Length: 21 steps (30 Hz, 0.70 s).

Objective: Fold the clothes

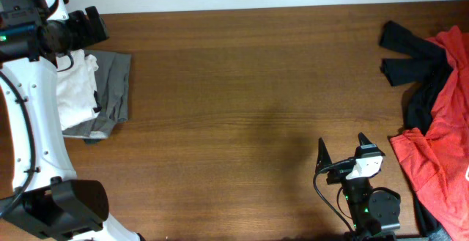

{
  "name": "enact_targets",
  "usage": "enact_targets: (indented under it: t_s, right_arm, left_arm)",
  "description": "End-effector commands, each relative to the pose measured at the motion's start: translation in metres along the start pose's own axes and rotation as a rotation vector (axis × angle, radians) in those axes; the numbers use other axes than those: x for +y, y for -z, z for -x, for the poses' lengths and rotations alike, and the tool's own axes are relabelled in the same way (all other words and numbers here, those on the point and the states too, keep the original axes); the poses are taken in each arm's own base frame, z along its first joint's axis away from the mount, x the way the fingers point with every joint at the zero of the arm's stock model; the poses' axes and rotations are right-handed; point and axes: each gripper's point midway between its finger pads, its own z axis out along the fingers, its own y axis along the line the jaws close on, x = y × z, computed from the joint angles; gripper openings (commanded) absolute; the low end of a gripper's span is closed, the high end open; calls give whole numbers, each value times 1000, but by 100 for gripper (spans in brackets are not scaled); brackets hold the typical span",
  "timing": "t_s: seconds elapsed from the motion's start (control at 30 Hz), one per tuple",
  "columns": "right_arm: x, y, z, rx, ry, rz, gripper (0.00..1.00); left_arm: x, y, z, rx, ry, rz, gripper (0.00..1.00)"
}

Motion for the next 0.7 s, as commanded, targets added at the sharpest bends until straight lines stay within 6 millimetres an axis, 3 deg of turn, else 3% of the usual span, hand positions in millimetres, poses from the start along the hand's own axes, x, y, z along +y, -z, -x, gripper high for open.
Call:
enact_targets:
  t_s: [0.0, 0.37, 0.53, 0.67]
  right_arm:
    - [-4, 0, -3, 9, -5, -20, 99]
    - [-4, 0, -3, 9, -5, -20, 99]
    - [-4, 0, -3, 9, -5, -20, 99]
    - [-4, 0, -3, 9, -5, -20, 99]
  left_arm:
    - [-3, -5, -3, 12, -3, -11, 99]
    - [-3, -2, -3, 12, -3, -11, 99]
    - [-20, 52, 12, -98, -30, -36, 99]
    - [-46, 119, 18, -226, -75, -84, 99]
